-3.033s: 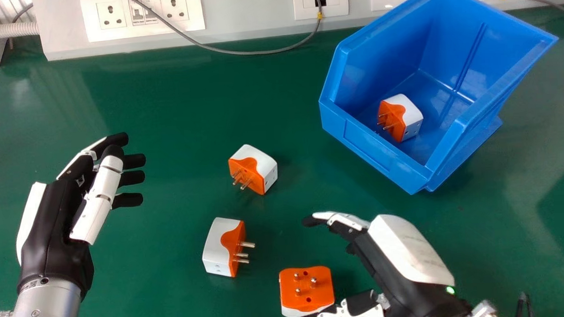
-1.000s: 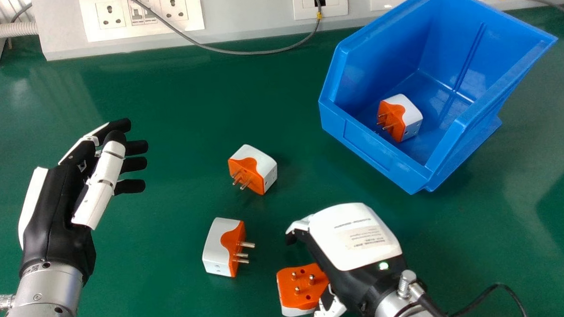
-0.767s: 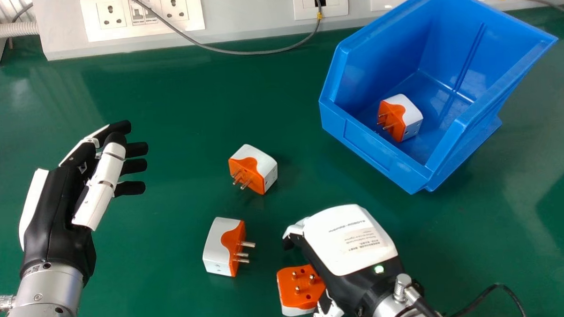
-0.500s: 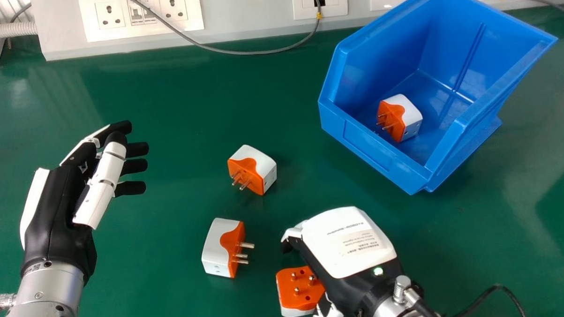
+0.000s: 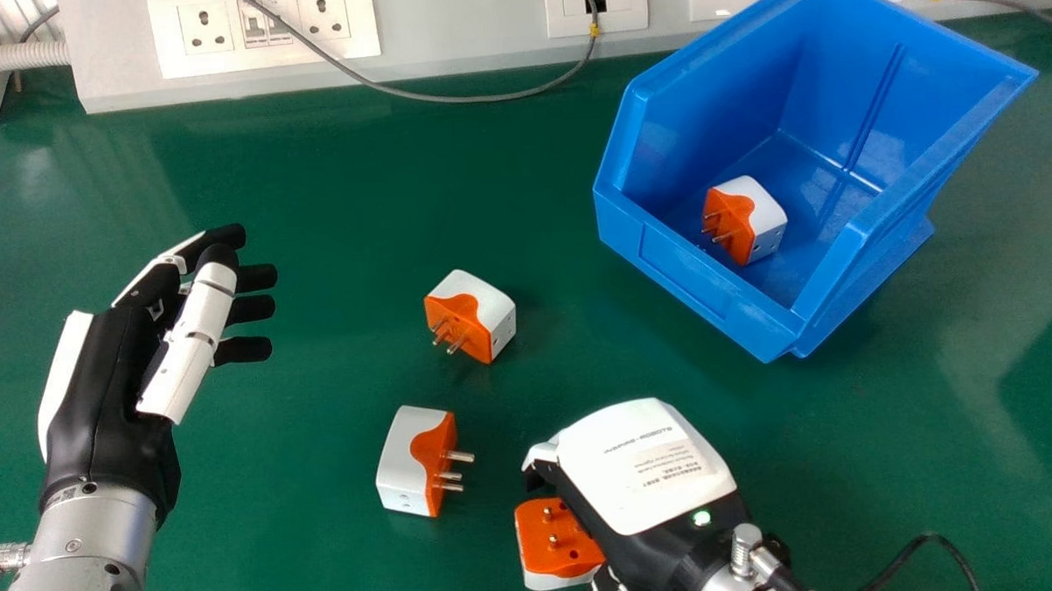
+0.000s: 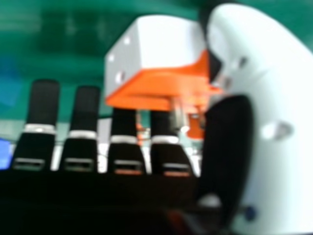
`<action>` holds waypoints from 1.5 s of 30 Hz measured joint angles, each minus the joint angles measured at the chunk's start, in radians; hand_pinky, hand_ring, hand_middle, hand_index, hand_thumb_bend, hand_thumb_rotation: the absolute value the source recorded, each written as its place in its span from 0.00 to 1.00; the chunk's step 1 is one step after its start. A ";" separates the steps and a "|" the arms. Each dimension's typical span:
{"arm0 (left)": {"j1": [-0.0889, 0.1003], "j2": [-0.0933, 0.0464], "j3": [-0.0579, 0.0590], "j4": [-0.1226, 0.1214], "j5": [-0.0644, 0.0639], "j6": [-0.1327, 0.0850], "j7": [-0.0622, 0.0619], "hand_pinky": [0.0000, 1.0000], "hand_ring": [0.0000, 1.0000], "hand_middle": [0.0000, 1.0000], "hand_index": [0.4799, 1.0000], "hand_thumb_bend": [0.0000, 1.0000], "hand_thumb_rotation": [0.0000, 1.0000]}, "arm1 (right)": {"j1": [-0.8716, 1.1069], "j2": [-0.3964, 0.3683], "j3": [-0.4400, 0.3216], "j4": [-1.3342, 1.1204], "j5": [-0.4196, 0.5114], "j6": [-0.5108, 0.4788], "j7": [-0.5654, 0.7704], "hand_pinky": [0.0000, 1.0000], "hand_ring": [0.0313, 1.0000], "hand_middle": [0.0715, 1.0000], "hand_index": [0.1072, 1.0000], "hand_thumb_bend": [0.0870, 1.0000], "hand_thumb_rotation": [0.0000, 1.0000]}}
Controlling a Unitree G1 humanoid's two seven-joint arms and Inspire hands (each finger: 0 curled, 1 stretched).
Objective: Pick all objects and put in blue box
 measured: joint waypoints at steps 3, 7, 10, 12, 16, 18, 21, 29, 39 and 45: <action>-0.001 0.001 0.000 0.000 0.001 0.000 0.000 0.63 0.72 0.73 0.62 0.27 0.70 | 0.003 -0.003 0.000 -0.006 0.001 -0.002 0.008 0.59 0.72 0.76 0.68 0.38 0.10; -0.002 0.001 0.000 0.000 0.001 0.000 0.000 0.63 0.72 0.73 0.62 0.27 0.70 | 0.002 -0.007 -0.003 -0.006 0.006 -0.013 0.009 0.59 0.71 0.75 0.67 0.34 0.09; -0.003 0.002 0.000 0.000 0.001 0.000 0.000 0.63 0.72 0.73 0.62 0.27 0.70 | -0.007 -0.011 -0.005 0.002 0.009 -0.026 0.006 0.59 0.71 0.75 0.67 0.32 0.09; -0.004 0.002 0.000 0.000 0.001 0.000 0.000 0.63 0.72 0.73 0.62 0.27 0.70 | -0.015 -0.011 -0.005 0.013 0.009 -0.029 -0.006 0.58 0.70 0.73 0.66 0.32 0.09; -0.004 0.002 0.001 0.000 0.001 0.000 0.000 0.63 0.72 0.73 0.62 0.27 0.70 | -0.028 -0.008 -0.007 0.036 0.009 -0.033 -0.035 0.57 0.67 0.70 0.63 0.37 0.08; -0.005 0.002 0.001 0.000 0.001 0.000 0.000 0.63 0.72 0.73 0.62 0.27 0.70 | -0.031 -0.004 -0.008 0.050 0.010 -0.037 -0.057 0.56 0.65 0.67 0.61 0.40 0.07; -0.005 0.002 0.001 0.000 0.001 0.000 0.000 0.63 0.72 0.73 0.62 0.27 0.70 | -0.033 0.005 -0.010 0.071 0.012 -0.038 -0.092 0.52 0.60 0.62 0.58 0.42 0.05; -0.005 0.002 0.001 0.000 0.002 0.001 0.001 0.63 0.72 0.73 0.62 0.27 0.70 | -0.040 0.010 -0.019 0.131 0.041 -0.069 -0.212 0.36 0.45 0.51 0.49 0.45 0.02; -0.005 0.002 0.001 0.000 0.002 0.002 0.002 0.63 0.72 0.73 0.62 0.27 0.70 | -0.072 -0.010 -0.027 0.150 0.080 -0.093 -0.200 0.29 0.38 0.48 0.47 0.46 0.01; -0.006 0.002 0.000 0.000 0.002 0.008 0.002 0.63 0.72 0.73 0.62 0.27 0.70 | -0.100 -0.015 -0.021 0.176 0.080 -0.097 -0.190 0.23 0.32 0.46 0.46 0.46 0.00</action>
